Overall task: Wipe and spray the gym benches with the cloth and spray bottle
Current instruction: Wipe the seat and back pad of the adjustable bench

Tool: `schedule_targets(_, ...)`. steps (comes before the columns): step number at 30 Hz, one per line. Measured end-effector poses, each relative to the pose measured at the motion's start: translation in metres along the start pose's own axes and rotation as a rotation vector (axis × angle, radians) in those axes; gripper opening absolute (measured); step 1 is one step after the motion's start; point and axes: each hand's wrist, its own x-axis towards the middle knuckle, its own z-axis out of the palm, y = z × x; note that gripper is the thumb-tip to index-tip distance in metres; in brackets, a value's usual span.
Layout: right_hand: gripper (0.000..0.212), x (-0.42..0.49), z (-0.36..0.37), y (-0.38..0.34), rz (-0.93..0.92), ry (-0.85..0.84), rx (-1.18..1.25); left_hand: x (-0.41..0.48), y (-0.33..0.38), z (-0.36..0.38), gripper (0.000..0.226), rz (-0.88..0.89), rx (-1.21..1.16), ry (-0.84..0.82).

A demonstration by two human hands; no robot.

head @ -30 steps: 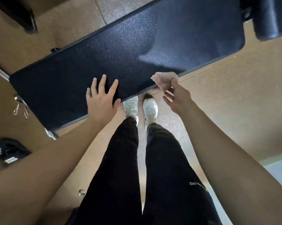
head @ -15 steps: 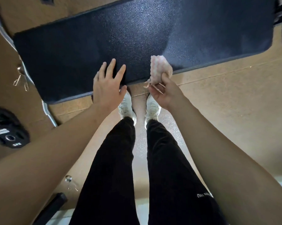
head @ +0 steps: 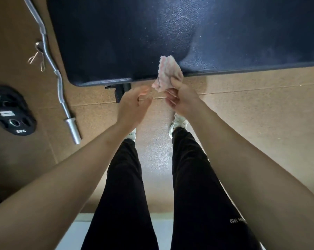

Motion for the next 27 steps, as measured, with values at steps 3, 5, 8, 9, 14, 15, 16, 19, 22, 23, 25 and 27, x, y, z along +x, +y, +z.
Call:
schedule_targets(3,0.034,-0.004,0.003,0.003,-0.067,-0.024,-0.209,0.001,0.009,-0.002,0.041,-0.378,-0.385,-0.086)
schedule_targets(5,0.038,-0.009,0.004,0.005,-0.107,-0.055,-0.353,0.006,0.013,-0.003,0.046,-0.637,-0.644,-0.196)
schedule_targets(8,0.037,-0.014,0.004,0.008,-0.114,-0.122,-0.576,0.011,0.011,-0.001,0.058,-0.699,-0.877,-0.311)
schedule_targets(9,0.035,-0.016,0.002,0.006,-0.126,-0.127,-0.654,0.012,0.011,0.001,0.055,-0.690,-0.915,-0.292)
schedule_targets(14,0.010,-0.028,-0.004,-0.006,-0.457,0.055,-0.891,0.010,0.014,0.007,0.030,-0.804,-1.034,-0.071)
schedule_targets(15,0.014,-0.028,-0.006,-0.010,-0.586,0.113,-0.937,0.009,0.013,0.009,0.029,-0.850,-1.061,-0.040)
schedule_targets(16,0.018,-0.027,-0.008,-0.015,-0.685,0.148,-0.982,0.008,0.013,0.011,0.029,-0.901,-1.096,-0.010)
schedule_targets(19,0.029,-0.025,-0.008,-0.033,-0.890,0.112,-1.174,0.009,0.014,0.018,0.031,-1.042,-1.187,0.051)
schedule_targets(22,0.035,-0.019,-0.002,-0.058,-1.040,0.128,-1.399,0.015,0.025,0.028,0.026,-1.135,-1.272,0.057)
schedule_targets(23,0.037,-0.016,0.000,-0.067,-1.069,0.138,-1.459,0.018,0.031,0.031,0.026,-1.146,-1.308,0.046)
schedule_targets(25,0.044,-0.013,0.007,-0.082,-1.153,0.112,-1.580,0.023,0.045,0.037,0.031,-1.149,-1.361,0.026)
schedule_targets(27,0.059,-0.010,0.015,-0.094,-1.192,0.057,-1.809,0.027,0.055,0.043,0.033,-1.147,-1.387,-0.009)
